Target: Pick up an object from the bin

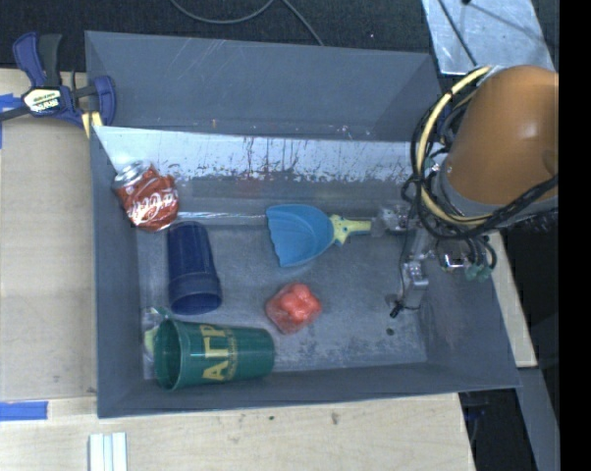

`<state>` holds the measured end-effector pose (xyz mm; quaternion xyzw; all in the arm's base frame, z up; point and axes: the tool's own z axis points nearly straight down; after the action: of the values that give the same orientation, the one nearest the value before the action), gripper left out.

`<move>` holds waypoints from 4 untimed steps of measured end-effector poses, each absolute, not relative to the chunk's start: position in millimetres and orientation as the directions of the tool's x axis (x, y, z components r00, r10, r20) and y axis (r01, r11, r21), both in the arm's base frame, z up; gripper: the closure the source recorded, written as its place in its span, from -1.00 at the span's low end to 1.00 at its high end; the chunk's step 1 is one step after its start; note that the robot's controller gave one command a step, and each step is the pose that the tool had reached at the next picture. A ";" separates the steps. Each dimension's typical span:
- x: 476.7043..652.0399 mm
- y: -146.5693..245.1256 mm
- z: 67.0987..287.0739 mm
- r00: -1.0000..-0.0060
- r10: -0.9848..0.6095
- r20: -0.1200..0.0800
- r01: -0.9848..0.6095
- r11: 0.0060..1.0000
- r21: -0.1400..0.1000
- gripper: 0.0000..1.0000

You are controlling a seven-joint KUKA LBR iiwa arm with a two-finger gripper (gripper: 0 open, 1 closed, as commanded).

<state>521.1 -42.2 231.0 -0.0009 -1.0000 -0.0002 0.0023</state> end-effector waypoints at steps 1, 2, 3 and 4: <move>522.7 -42.1 235.2 -1.000 0.000 -0.004 0.000 1.000 0.000 -1.00; 527.8 -6.3 177.0 -1.000 -0.001 -0.008 -0.001 1.000 0.000 -1.00; 522.3 53.2 159.5 -0.997 -0.076 -0.006 -0.076 0.997 0.000 -1.00; 536.5 45.0 149.7 -0.992 -0.129 -0.013 -0.129 0.992 -0.002 -1.00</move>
Offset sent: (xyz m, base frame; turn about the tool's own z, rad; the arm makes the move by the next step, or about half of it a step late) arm 0.0114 0.1016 -0.1610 -0.0117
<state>536.5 45.0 149.7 0.0645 -0.9979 0.0004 -0.0063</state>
